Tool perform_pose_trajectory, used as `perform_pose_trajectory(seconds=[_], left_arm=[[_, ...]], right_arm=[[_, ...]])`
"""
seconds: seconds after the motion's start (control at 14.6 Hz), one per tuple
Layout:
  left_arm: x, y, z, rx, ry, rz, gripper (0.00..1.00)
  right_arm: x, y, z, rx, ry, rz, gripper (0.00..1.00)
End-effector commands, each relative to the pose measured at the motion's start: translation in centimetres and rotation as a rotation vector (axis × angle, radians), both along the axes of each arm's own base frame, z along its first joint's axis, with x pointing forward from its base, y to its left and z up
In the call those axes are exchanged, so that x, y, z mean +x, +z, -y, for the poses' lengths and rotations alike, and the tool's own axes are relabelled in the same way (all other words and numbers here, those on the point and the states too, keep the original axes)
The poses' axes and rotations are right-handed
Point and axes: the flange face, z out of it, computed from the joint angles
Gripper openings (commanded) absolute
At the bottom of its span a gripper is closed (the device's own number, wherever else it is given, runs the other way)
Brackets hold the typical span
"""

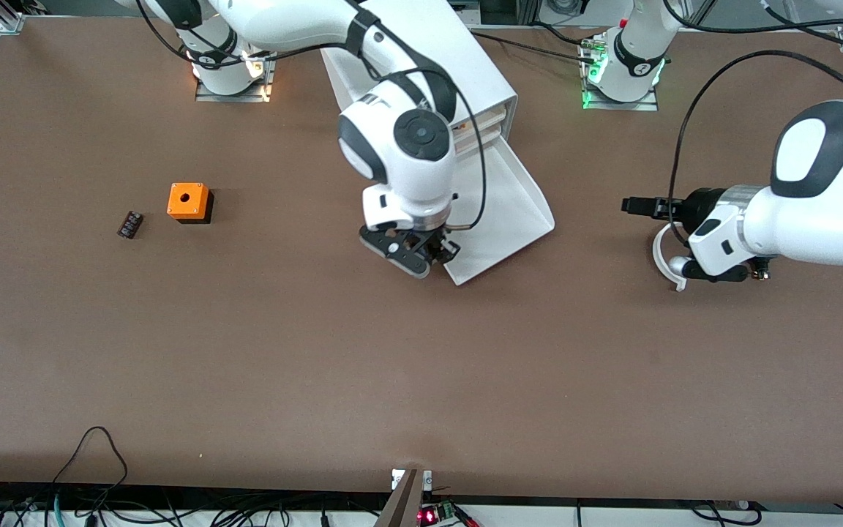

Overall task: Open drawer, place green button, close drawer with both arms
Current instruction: 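Carry the button toward the drawer while the left gripper releases the handle, then lower the button into the open drawer and open the right gripper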

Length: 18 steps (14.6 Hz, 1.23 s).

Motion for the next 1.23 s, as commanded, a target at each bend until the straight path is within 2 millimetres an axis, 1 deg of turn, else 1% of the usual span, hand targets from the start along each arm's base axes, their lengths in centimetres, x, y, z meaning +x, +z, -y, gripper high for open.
perform_pose_trajectory(seconds=[0.0,0.14,0.27,0.41,0.48,0.55,0.62,0.68,0.82,0.89,0.96,1.03,1.09,1.16], left_arm=[[0.6,4.2,-0.8,0.155,-0.002,0.021,1.00],[1.0,7.2,-2.0,0.224,-0.004,0.073,1.00],[1.5,8.3,-3.8,0.266,0.012,0.112,1.00],[2.3,9.5,-4.1,0.265,0.027,0.176,1.00],[2.4,9.7,-4.5,0.266,0.034,0.181,1.00],[2.4,9.7,-5.5,0.268,0.051,0.179,1.00],[2.4,9.8,-5.7,0.272,0.061,0.179,1.00],[2.4,9.8,-5.7,0.275,0.068,0.179,1.00],[2.4,9.9,-5.2,0.290,0.110,0.183,1.00],[2.3,10.1,-5.0,0.308,0.152,0.190,1.00],[2.1,10.1,-4.4,0.326,0.190,0.190,1.00],[2.2,9.7,-3.9,0.331,0.222,0.193,1.00],[2.2,9.4,-3.6,0.333,0.243,0.196,1.00],[2.4,9.2,-3.3,0.337,0.257,0.200,1.00]], right_arm=[[-2.0,-0.2,-2.1,-0.002,-0.112,0.031,0.00],[-3.1,-1.1,-3.9,0.037,-0.187,0.049,0.00],[-3.5,-2.4,-5.2,0.094,-0.256,0.074,0.00],[-3.4,-4.0,-5.9,0.134,-0.312,0.086,0.00],[-3.7,-4.9,-6.5,0.151,-0.337,0.088,0.00],[-3.8,-5.5,-6.8,0.164,-0.362,0.092,0.00],[-4.2,-6.5,-7.2,0.164,-0.380,0.087,0.00],[-4.2,-7.0,-7.3,0.169,-0.400,0.087,0.00],[-4.4,-7.9,-7.5,0.177,-0.441,0.081,0.00],[-4.8,-8.2,-8.0,0.183,-0.445,0.081,0.00],[-5.1,-8.9,-8.3,0.186,-0.454,0.083,0.00],[-5.0,-9.1,-8.3,0.193,-0.468,0.084,0.00],[-5.0,-9.3,-8.3,0.199,-0.474,0.084,0.09],[-5.0,-9.3,-8.3,0.201,-0.476,0.085,0.26]])
